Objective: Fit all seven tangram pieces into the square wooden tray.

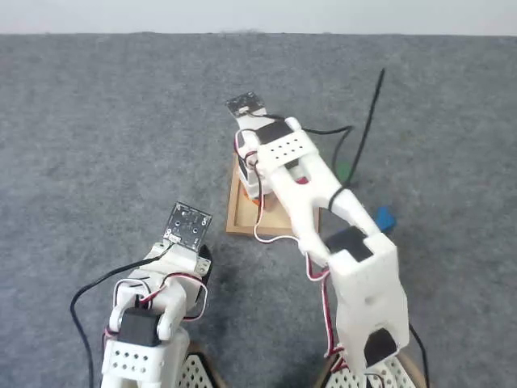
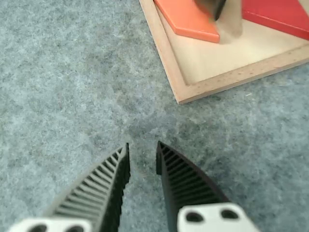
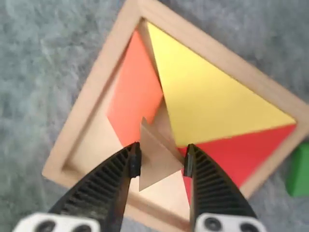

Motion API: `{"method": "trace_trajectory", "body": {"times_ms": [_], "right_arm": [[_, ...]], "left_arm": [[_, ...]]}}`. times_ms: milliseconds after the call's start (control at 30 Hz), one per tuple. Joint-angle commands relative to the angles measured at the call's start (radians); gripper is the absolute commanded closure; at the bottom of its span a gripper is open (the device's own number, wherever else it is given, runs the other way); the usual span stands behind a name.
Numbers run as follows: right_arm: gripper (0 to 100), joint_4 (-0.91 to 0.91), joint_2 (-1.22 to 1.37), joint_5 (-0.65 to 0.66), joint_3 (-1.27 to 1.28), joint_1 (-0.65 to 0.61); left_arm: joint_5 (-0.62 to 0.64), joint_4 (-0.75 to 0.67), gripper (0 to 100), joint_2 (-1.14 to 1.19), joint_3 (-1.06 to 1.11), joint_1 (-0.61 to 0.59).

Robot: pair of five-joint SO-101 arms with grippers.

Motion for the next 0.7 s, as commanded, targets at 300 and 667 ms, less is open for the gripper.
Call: {"method": "trace_trajectory", "body": {"times_ms": [300,667], "right_arm": [[68.7,0.024,0.044,-0.002,-0.109,-0.028],[71.2,0.035,-0.133,0.040,-0.066,-0.018]], "left_arm": [[0.006,-0.003,91,0.002,-0.007,0.002],[0.006,-0.003,91,0.002,-0.007,0.002]]}}
